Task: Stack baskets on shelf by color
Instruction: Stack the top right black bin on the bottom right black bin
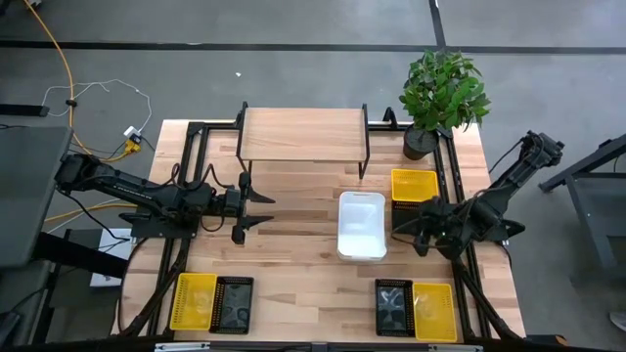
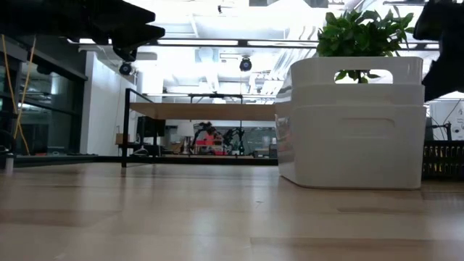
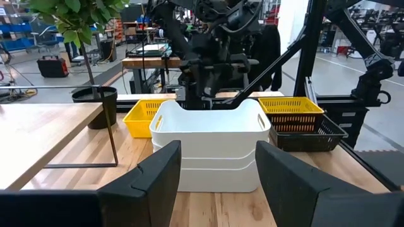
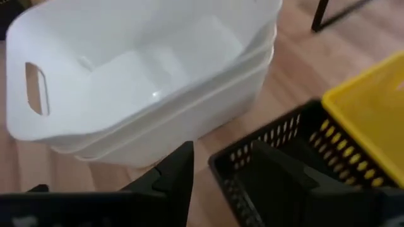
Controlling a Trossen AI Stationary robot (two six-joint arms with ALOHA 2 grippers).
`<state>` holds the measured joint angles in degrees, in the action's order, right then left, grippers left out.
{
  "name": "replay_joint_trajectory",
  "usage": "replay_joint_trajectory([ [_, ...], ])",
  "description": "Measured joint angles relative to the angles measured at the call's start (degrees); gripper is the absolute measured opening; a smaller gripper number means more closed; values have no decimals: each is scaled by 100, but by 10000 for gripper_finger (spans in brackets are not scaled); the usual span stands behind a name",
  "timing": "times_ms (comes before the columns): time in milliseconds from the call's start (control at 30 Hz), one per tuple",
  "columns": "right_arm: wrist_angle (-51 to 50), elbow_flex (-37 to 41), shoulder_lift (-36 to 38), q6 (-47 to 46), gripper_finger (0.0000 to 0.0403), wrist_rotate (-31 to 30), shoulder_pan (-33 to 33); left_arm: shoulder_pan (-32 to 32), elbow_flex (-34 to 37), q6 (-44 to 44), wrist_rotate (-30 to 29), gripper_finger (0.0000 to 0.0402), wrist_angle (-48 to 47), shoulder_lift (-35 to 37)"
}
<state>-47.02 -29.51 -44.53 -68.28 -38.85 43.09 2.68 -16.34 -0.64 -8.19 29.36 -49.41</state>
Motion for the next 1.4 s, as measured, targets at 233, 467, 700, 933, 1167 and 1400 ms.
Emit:
replay_joint_trajectory([
  [233, 12, 2, -15, -287, 149, 638, -121, 0, 0, 0, -2, 193, 4, 0],
  [467, 57, 2, -20, -241, 149, 796, -420, 0, 0, 0, -2, 193, 2, 0],
  [700, 97, 2, -65, -180, 149, 1236, -607, 0, -1, 1, 2, 193, 2, 0],
  [933, 147, 2, -320, -178, 149, 1400, -610, 0, 0, 304, 4, 193, 1, 0],
  [1167, 159, 2, -529, -178, 149, 1534, -610, 0, 0, 614, 53, 193, 0, 0],
  [1400, 283, 2, -529, -176, 149, 1714, -610, 0, 0, 605, 63, 193, 0, 0],
])
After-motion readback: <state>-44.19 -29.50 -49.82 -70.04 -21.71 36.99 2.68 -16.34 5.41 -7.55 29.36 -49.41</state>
